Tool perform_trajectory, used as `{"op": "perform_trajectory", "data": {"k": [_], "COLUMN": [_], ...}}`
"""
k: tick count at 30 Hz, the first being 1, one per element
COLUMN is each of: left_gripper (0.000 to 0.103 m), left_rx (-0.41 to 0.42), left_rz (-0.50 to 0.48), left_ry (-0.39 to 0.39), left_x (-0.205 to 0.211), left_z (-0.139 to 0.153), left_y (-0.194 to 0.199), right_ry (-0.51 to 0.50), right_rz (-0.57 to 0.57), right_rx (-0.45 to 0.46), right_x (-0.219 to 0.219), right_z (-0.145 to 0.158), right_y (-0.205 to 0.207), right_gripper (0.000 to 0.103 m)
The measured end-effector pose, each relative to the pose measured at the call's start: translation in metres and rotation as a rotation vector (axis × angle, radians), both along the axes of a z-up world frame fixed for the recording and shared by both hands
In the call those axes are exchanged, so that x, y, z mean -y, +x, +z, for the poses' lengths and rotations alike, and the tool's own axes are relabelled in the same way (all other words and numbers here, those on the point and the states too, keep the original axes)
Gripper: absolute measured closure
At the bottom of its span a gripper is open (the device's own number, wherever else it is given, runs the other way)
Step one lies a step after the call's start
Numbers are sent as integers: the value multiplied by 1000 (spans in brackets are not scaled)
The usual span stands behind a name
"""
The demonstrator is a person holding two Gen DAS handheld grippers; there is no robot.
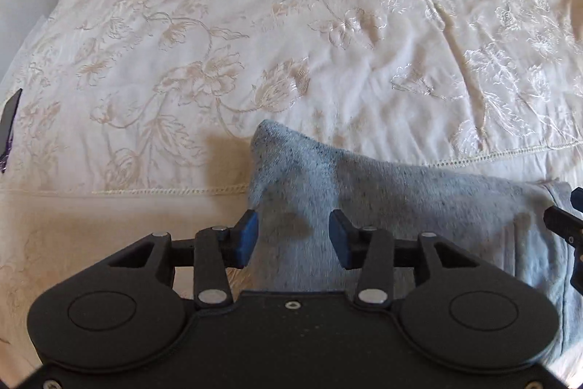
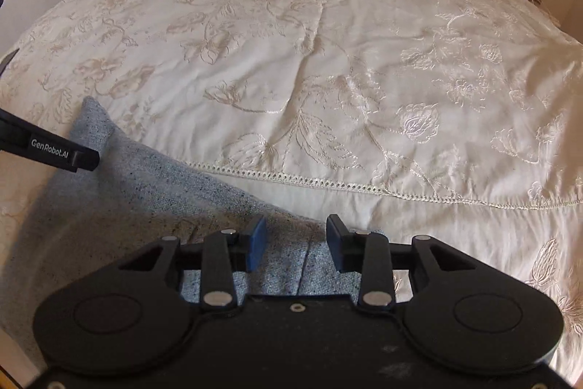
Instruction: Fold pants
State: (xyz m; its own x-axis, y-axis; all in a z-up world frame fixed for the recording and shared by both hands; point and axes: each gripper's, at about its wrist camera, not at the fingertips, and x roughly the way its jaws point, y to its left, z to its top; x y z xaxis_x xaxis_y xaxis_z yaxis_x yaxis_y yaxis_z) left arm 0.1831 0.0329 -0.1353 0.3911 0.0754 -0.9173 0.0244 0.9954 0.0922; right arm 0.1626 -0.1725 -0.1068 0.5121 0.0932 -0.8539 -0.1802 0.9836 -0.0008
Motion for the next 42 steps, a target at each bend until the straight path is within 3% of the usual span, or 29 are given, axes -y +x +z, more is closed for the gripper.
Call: {"op": "perform_trajectory", "data": {"k": [4,9,11,15,20,22,25,28,31,34,39,42], "left_gripper": [51,50,49,51,51,51,51,51,50,49,48,47], "left_rx": [-50,-160,-160,-129,-58,-15,-4,12,21,-26,-80,-55], "left_rz": [-19,-22,12,71,47,30,-14,-22,-29,-27,-45,-74], "left_ry": [-39,2,-11,-53,-38,-65,-109,-117,-112,-101,-119,-114], "left_x": [3,10,8,0,-3,-8,-18,-32,-42,-48,-49,-41], "left_z": [2,-44,-47,-24,8,14,15,14,3,-17,-47,-52], "left_y": [-55,-93,-91,-93,-112,-117,-113,-106,-94,-78,-60,-53], "right_ry": [26,22,52,51,94,137,249,248,223,191,246,270], "right_rz": [-14,-50,-84,-82,-133,-154,-240,-331,-315,-295,-274,-248], "right_rx": [-22,-180,-197,-193,-134,-107,-49,-69,-66,-88,-133,-151], "right_x": [6,12,15,15,23,28,45,56,58,57,67,72], "right_z": [15,-22,-29,-17,19,24,27,18,7,-9,-40,-55], "right_y": [-51,-94,-98,-92,-99,-102,-103,-92,-80,-69,-50,-40], "right_gripper": [64,64,63,62,61,61,61,60,60,59,57,51]}}
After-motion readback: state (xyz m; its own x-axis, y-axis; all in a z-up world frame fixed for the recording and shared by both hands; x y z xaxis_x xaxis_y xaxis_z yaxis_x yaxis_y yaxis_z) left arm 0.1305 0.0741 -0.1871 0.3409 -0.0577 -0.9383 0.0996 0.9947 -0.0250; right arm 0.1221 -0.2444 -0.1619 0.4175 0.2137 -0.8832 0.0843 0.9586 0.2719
